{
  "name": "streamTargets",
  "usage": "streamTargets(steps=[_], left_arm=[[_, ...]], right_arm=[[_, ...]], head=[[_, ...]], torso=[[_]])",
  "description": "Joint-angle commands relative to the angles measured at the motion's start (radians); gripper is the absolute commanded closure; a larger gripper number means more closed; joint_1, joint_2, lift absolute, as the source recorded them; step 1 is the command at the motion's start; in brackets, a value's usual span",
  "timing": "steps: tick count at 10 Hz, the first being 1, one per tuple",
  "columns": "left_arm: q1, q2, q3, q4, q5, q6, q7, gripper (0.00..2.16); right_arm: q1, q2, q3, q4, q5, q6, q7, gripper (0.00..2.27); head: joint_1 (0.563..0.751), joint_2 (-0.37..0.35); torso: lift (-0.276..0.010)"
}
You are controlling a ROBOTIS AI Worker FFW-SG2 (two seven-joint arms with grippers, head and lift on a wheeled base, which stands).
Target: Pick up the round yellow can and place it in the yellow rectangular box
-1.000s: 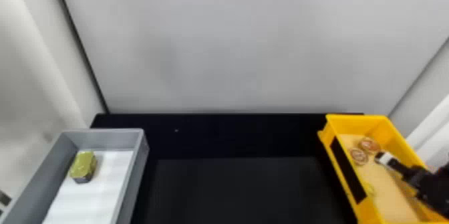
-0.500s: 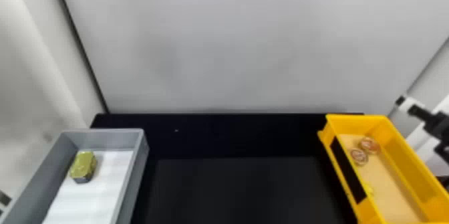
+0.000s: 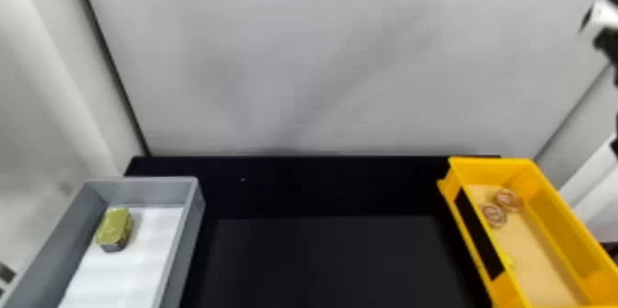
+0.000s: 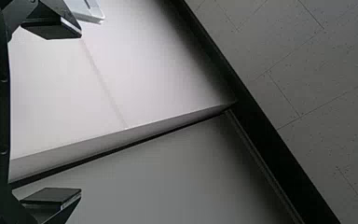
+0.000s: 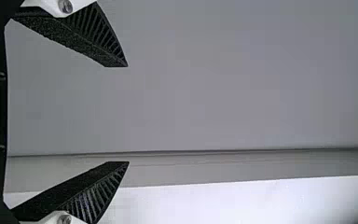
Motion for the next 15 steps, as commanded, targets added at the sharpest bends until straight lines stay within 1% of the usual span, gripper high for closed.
streamTargets(steps=[1,2,3,5,6,8,15], left_arm=[[-0.002,0.001,-0.001,0.000,0.000,0.000,0.000,0.09],[-0.004,0.003,-0.003,0.000,0.000,0.000,0.002,0.09],[-0.006,0.003,-0.004,0.002,0.000,0.000,0.003,0.09],[-0.007,0.004,-0.004,0.002,0.002,-0.002,0.005,0.09],[-0.007,0.004,-0.006,0.002,0.002,-0.002,0.005,0.09],[-0.006,0.004,-0.006,0.002,0.000,-0.002,0.005,0.09],[-0.004,0.004,-0.003,0.002,0.000,-0.003,0.005,0.09]], right_arm=[[-0.098,0.010,0.089,-0.069,0.278,-0.195,0.099,0.02],[-0.144,0.012,0.124,-0.096,0.393,-0.258,0.155,0.02],[-0.179,0.012,0.164,-0.118,0.485,-0.333,0.185,0.02],[-0.236,0.016,0.264,-0.187,0.639,-0.452,0.194,0.02],[-0.257,0.004,0.305,-0.204,0.703,-0.522,0.189,0.02],[-0.282,-0.005,0.314,-0.190,0.702,-0.525,0.189,0.02],[-0.274,-0.005,0.316,-0.190,0.700,-0.500,0.186,0.01]], head=[[0.694,-0.078],[0.694,-0.078],[0.694,-0.078],[0.694,-0.078],[0.694,-0.078],[0.694,-0.078],[0.694,-0.078]], torso=[[-0.002],[-0.002],[-0.002],[-0.002],[-0.002],[-0.002],[-0.002]])
